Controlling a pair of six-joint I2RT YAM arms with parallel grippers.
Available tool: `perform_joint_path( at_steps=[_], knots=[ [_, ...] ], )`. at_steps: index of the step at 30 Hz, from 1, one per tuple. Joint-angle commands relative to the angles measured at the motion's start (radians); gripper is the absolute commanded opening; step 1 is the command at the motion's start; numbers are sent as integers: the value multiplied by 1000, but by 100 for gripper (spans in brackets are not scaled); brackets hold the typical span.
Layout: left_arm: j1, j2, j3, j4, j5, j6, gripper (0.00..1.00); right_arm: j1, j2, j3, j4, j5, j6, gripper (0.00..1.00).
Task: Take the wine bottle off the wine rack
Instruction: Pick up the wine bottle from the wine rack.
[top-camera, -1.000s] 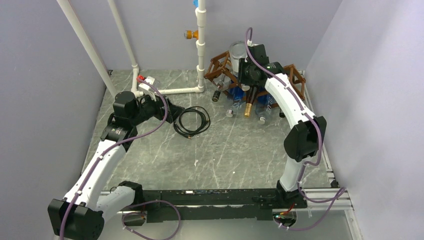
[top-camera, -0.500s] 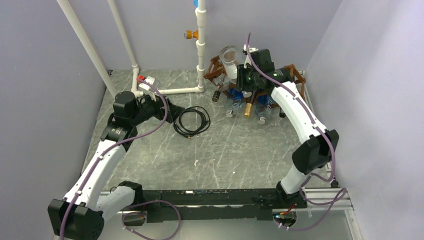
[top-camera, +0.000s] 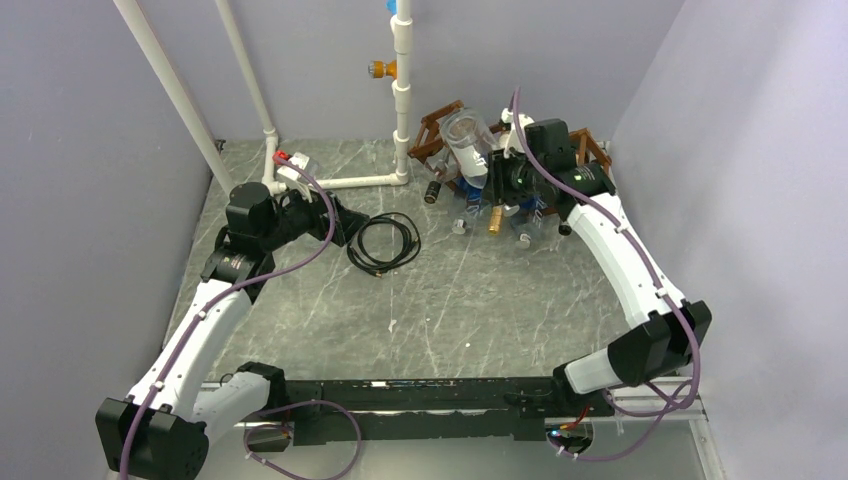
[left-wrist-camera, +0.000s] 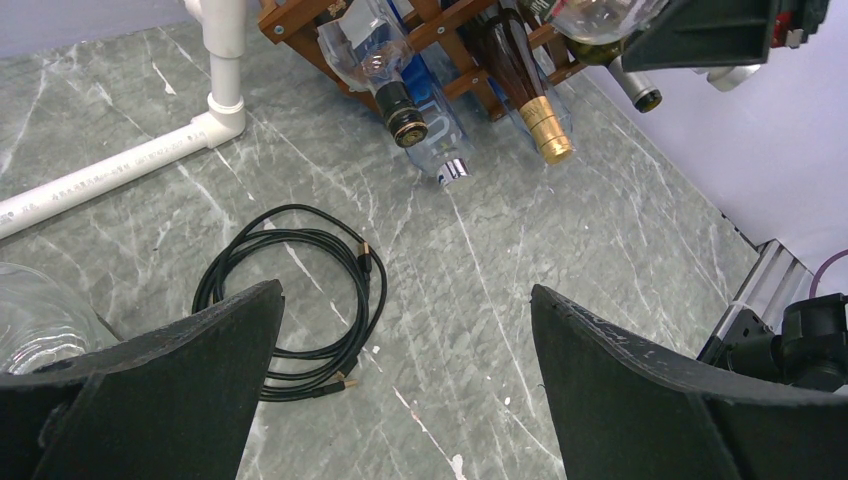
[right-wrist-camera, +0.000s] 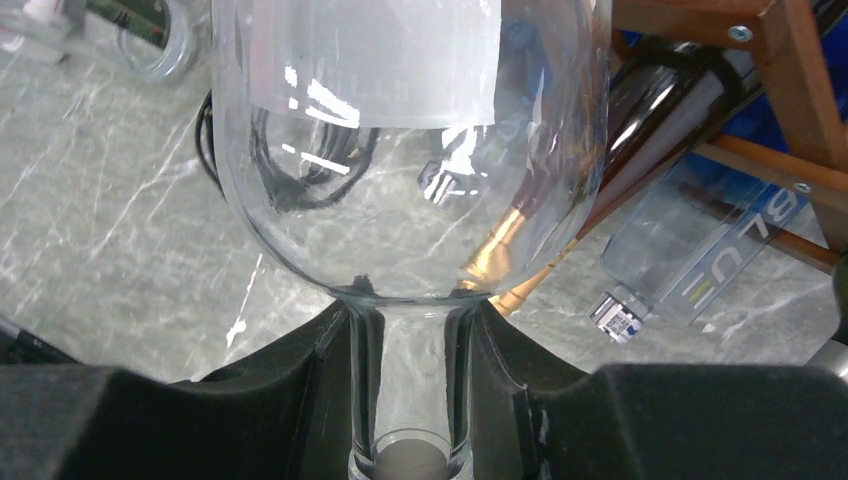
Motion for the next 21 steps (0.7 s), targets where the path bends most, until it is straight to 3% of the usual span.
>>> perform_joint_path(
  at_steps=[1,16,21],
  knots=[
    [5,-20,35,19,24,22,99,-5,-134,7,266,-136,-91,0],
    [5,-28,32,21,24,26,99,-11,-204,-59,74,-370,-432,0],
    [5,-28,32,19,24,28,99,-12,-201,-40,-68,-429,-628,0]
  ],
)
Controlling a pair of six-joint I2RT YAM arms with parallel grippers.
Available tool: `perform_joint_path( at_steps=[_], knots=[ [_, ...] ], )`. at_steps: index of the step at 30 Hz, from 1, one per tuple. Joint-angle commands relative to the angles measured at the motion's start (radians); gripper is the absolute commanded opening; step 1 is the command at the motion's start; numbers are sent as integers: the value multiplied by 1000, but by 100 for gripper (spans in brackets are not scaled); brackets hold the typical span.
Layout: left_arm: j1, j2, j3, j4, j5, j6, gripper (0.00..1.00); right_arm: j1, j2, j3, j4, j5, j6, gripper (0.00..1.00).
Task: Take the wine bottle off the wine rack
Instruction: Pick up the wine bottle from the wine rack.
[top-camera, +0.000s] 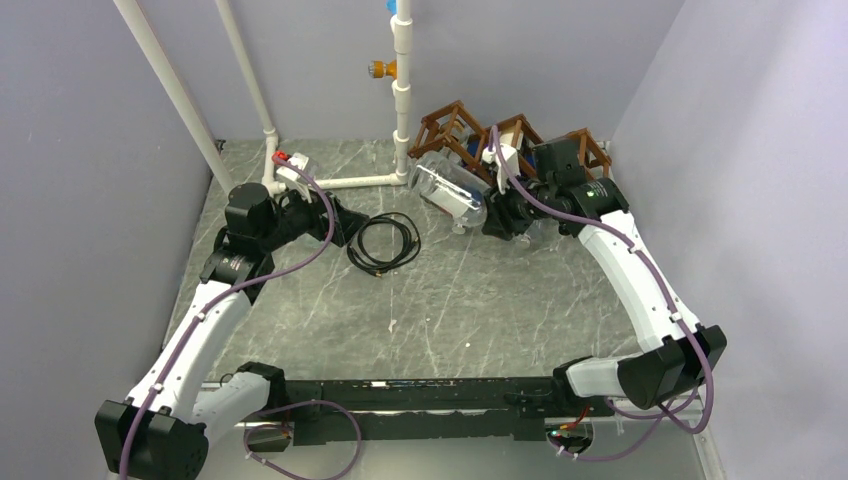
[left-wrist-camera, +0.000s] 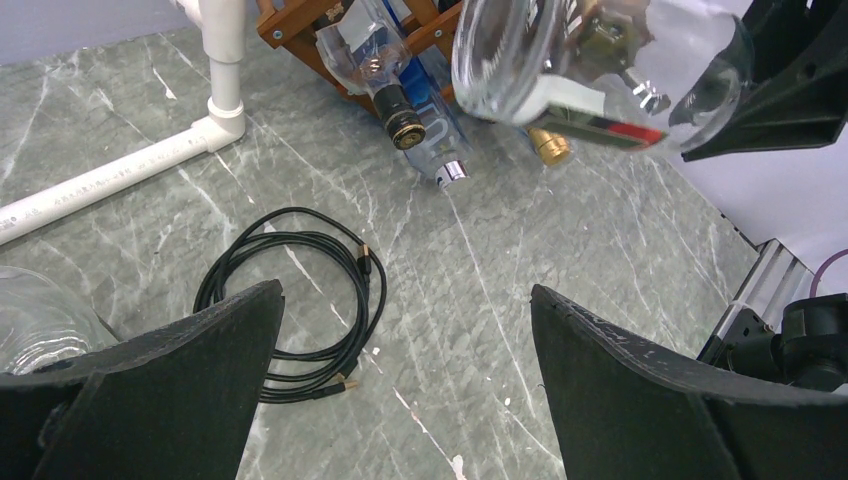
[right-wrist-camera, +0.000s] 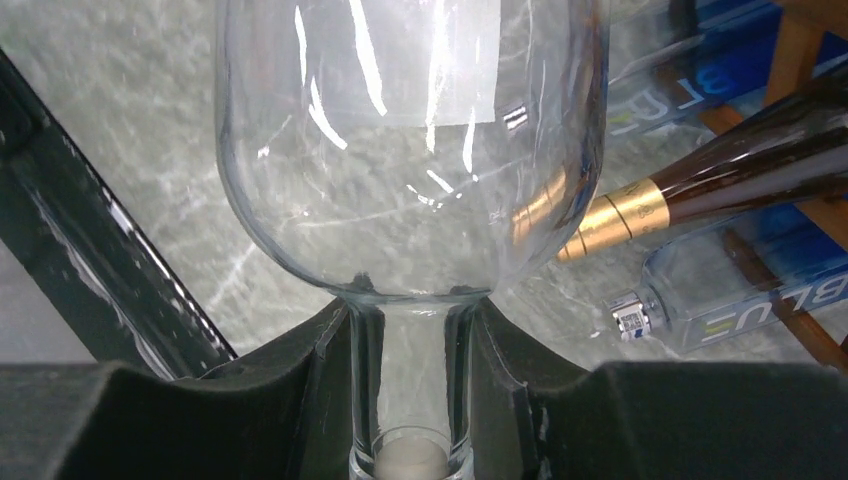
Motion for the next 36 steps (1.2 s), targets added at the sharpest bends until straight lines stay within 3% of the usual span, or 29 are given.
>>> perform_joint_path(
  at_steps=[1,8,19,36],
  knots=[
    [5,-20,32,19,21,24,99,-3,-70,63,44,-149,-250,0],
    [5,-24,32,21,21,25,99,-3,-31,111,-128,-179,-431,0],
    [5,-16,31,22,26,19,99,-2,-11,191,-326,-98,-642,0],
    [5,-13,32,25,32,18,99,90,94,277,-528,219,-809,0]
  ],
)
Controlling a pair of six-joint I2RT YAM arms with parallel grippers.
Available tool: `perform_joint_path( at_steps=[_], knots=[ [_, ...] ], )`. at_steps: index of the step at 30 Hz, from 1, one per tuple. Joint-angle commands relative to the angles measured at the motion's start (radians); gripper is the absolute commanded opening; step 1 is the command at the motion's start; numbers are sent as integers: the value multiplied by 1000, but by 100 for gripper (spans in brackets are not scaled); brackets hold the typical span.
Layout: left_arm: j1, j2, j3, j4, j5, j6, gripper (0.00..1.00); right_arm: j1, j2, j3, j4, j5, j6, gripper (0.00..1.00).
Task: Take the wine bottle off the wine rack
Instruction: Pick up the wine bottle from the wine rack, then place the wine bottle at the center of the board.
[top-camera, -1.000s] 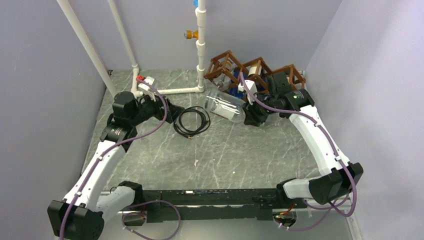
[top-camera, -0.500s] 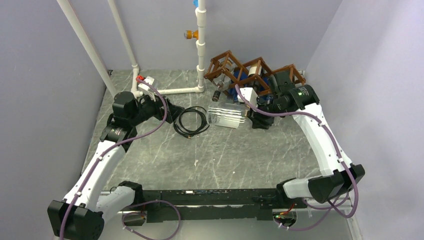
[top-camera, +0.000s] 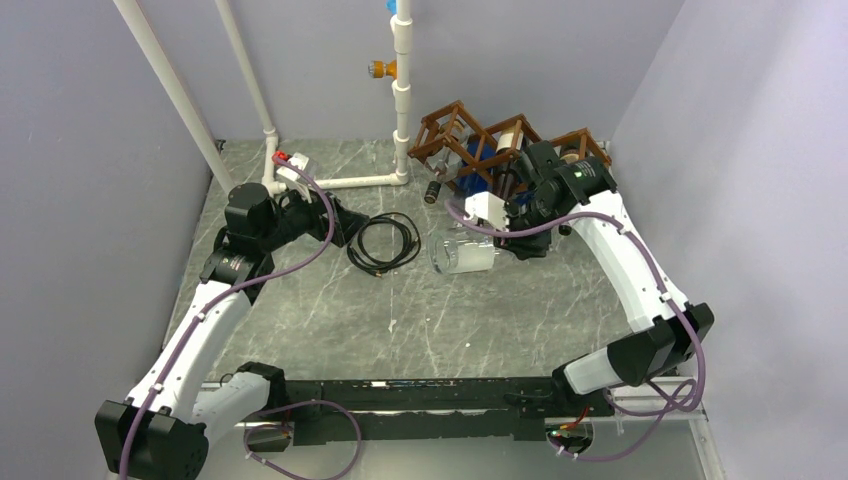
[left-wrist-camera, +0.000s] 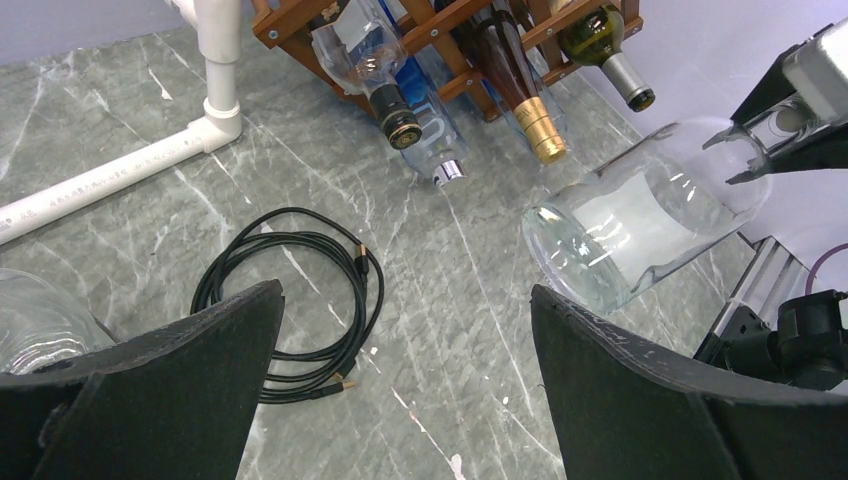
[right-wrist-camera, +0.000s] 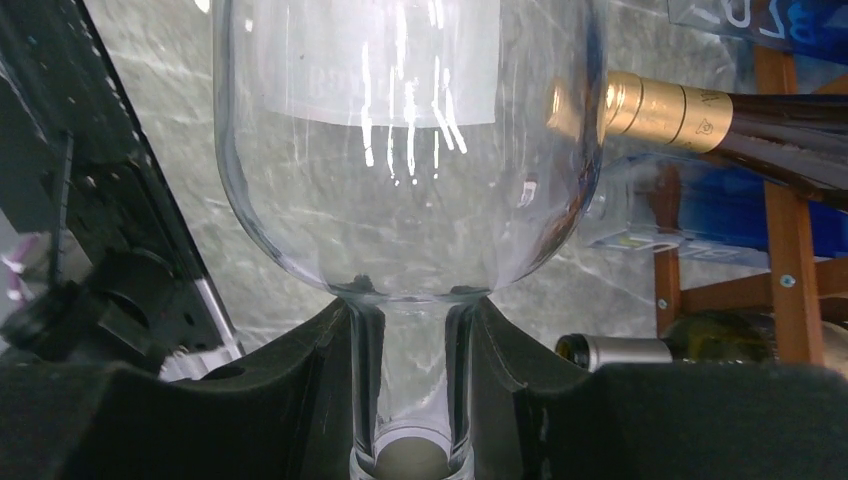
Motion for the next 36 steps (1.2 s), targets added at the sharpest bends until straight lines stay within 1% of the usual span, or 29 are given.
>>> perform_joint_path(
  at_steps=[1,5,12,15,26,36],
  knots=[
    [4,-11,32,24,27,18,99,49,-15,93,24,59,-60,0],
    [4,-7,33,22,27,20,99,110,-4,70,15,176,-56,0],
    [4,-11,34,22,28,21,99,184,23,57,-14,262,-38,0],
    [4,-13,34,22,31,18,99,215,35,32,-14,335,-27,0],
    [4,-17,33,23,33,18,99,302,84,-29,-22,480,-3,0],
    [4,-18,34,22,34,18,99,348,118,-88,-23,591,15,0]
  ],
)
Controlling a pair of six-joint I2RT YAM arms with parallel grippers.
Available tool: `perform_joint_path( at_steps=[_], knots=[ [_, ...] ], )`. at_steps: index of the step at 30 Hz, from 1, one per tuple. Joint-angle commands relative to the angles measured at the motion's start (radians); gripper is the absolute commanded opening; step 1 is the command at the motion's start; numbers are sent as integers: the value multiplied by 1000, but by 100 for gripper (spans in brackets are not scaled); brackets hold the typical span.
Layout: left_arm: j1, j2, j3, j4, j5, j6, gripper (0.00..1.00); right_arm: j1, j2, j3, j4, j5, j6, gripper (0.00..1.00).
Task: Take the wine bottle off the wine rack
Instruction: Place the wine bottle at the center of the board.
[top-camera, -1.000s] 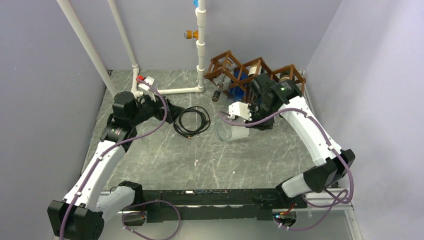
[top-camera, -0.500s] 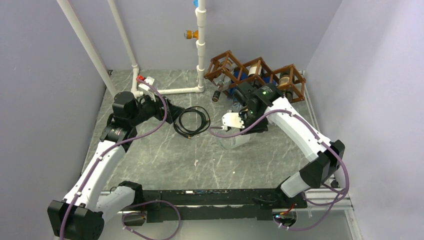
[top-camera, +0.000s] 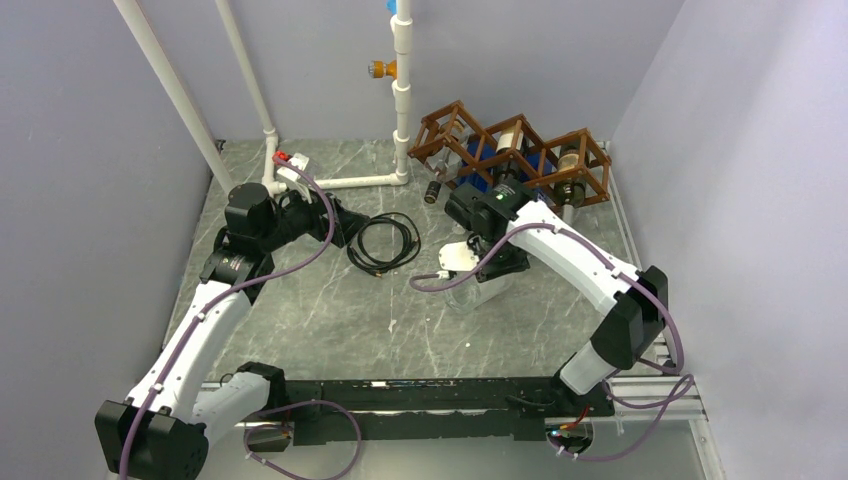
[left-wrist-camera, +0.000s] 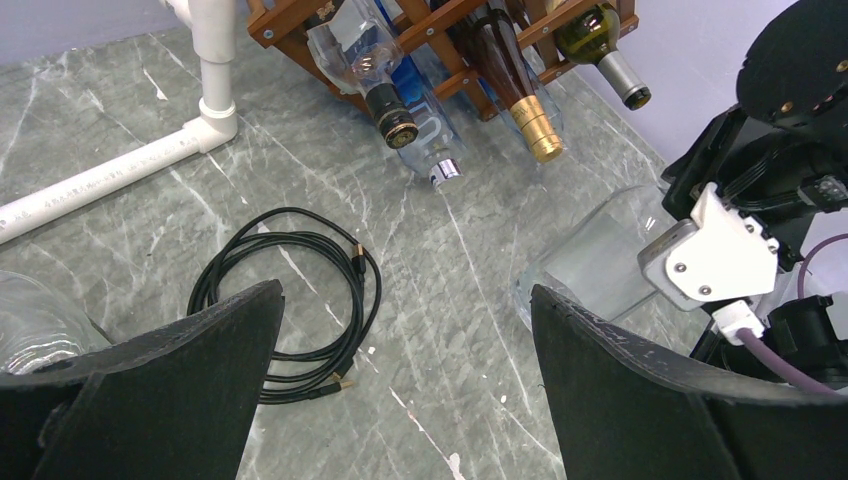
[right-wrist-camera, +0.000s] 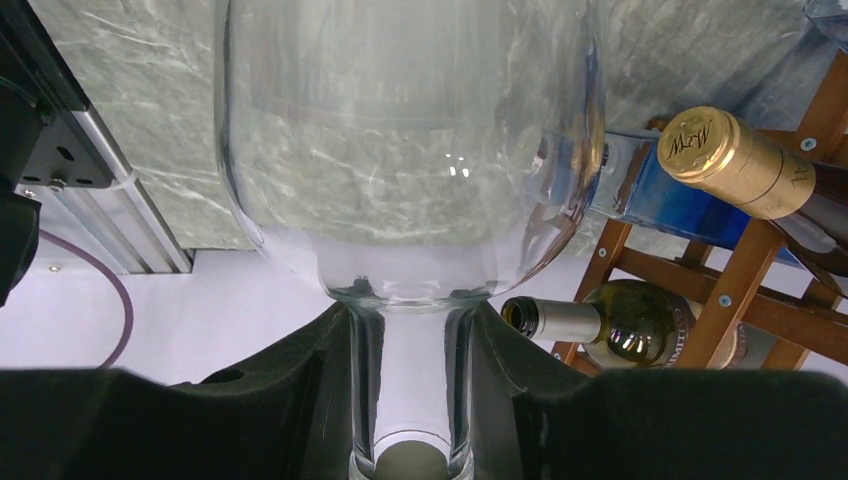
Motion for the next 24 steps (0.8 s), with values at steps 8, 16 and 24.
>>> perform_joint_path(
  at_steps=[8,16,24],
  knots=[
    [4,-20,34,22,24,18,99,38,4,-31,24,157,40,3],
    [4,-20,34,23,24,16,99,74,50,-37,24,204,53,10],
    [4,-26,35,22,24,18,99,116,88,-45,25,233,71,28]
  ],
)
